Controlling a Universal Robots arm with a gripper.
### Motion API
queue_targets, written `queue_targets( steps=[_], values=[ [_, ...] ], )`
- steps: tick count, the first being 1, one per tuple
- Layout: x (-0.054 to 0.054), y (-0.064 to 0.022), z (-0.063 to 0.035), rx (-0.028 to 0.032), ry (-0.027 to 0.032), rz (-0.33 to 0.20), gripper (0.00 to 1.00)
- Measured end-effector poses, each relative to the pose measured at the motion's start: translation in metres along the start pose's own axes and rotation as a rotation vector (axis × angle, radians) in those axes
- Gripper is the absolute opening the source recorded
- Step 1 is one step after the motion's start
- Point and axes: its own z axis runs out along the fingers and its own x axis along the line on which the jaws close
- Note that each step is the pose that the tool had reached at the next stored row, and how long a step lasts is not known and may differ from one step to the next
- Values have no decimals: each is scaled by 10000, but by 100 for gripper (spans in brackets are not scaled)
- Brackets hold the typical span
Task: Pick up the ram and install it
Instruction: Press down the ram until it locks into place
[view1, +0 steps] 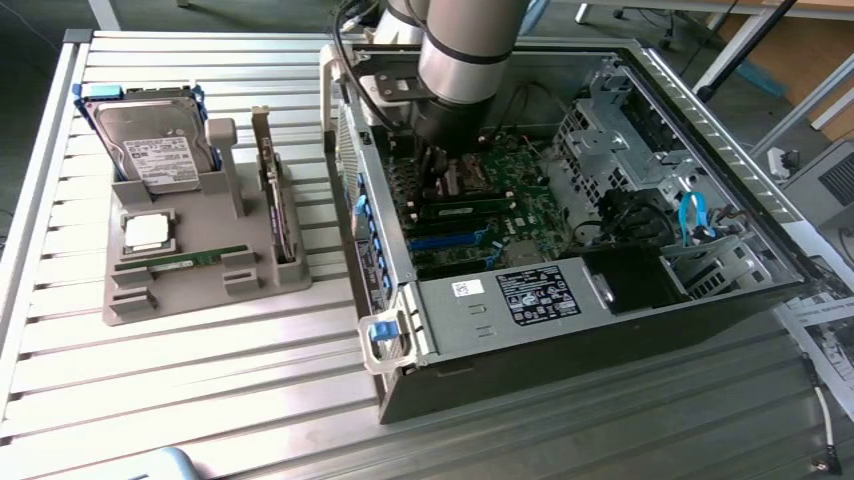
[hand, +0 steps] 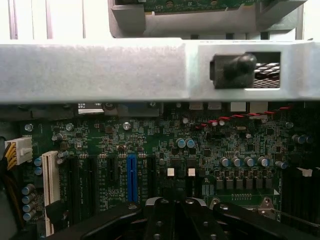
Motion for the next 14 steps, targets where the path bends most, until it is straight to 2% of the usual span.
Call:
queue_targets(
  steps=[5,14],
  values=[
    [-4,-34,45,-27,15,1,11],
    [-3,-44,94,-49,15,1,11]
  ],
)
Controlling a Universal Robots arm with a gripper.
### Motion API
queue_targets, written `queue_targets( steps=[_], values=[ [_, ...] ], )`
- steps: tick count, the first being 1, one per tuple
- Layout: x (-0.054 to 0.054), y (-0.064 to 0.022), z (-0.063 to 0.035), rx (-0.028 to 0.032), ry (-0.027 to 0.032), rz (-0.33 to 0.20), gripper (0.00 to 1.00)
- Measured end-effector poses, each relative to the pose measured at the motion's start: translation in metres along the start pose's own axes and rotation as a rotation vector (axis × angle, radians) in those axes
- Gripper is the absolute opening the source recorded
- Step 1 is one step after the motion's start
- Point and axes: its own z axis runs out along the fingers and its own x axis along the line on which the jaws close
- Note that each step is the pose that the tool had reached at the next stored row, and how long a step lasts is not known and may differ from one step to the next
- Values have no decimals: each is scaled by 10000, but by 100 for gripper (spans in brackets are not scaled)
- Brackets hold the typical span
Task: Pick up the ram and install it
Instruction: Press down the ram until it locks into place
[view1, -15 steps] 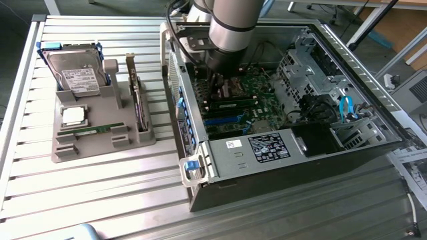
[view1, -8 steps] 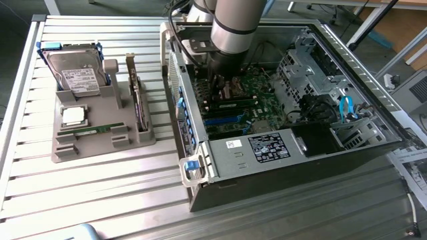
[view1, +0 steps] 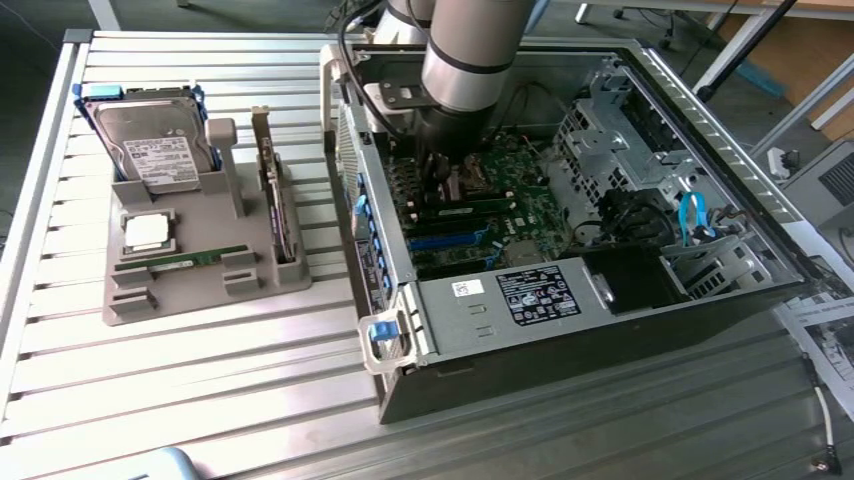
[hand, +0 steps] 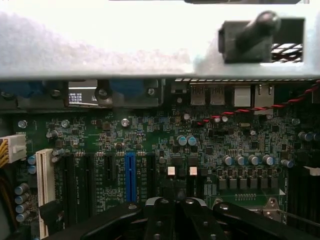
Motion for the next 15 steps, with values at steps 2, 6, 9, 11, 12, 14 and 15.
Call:
queue_targets(
  steps=[2,6,9,11,12,14,15],
  values=[
    [0,-5,5,-6,2,-1,11],
    [0,-11,18,-11,1,0,11],
    [0,-13,27,-13,1,0,11],
    [1,-15,32,-15,2,0,11],
    [1,-17,35,-17,3,0,11],
    [1,-20,42,-19,2,0,11],
    [1,-22,45,-22,4,0,11]
  ],
)
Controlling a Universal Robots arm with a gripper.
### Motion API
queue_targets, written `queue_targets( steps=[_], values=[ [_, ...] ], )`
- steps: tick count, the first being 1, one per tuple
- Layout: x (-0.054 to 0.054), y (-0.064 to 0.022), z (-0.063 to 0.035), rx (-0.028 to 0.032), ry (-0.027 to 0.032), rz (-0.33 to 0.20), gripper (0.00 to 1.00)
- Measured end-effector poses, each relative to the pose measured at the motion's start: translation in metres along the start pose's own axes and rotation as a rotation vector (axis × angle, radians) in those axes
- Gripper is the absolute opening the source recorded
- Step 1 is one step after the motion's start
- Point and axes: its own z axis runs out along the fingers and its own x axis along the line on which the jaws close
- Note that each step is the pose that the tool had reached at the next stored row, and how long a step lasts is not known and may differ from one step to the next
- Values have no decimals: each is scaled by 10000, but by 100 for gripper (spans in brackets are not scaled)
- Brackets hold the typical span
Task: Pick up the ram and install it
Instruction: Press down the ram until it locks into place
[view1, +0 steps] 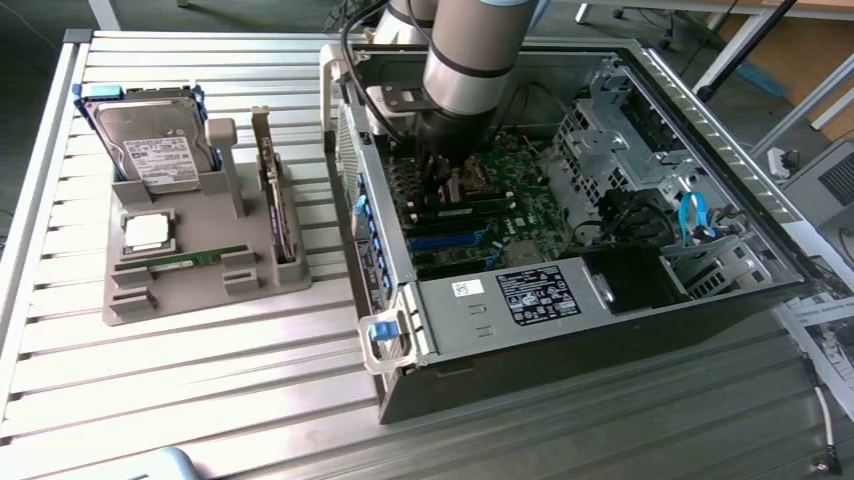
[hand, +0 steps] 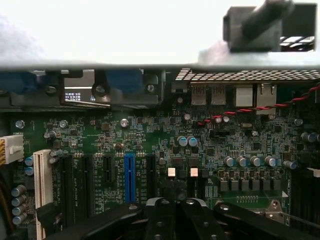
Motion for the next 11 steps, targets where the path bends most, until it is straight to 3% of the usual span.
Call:
queue_targets(
  steps=[11],
  values=[
    [-3,-14,1,11,-22,-1,11]
  ],
)
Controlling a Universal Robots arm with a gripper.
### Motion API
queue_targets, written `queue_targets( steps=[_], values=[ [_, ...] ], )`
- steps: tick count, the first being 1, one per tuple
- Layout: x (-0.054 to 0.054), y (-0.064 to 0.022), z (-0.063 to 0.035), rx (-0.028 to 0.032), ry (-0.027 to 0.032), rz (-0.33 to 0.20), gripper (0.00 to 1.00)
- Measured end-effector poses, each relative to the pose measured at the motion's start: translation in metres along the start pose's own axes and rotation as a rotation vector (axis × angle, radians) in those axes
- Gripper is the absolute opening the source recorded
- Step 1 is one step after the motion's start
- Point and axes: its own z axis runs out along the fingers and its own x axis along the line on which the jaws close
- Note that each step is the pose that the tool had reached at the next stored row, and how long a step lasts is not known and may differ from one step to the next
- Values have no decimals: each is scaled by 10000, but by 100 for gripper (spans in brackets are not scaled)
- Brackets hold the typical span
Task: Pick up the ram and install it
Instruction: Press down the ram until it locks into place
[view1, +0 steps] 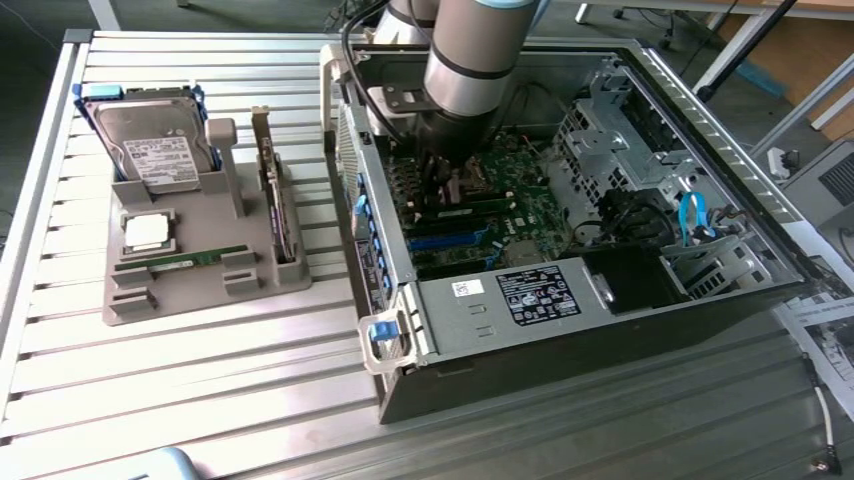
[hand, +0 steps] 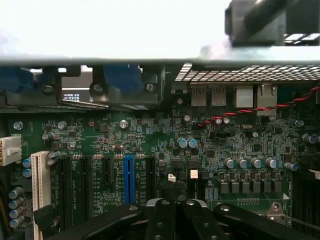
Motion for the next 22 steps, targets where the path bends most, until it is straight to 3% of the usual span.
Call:
queue_targets(
  steps=[22],
  values=[
    [-6,-4,-401,-15,37,1,11]
  ],
)
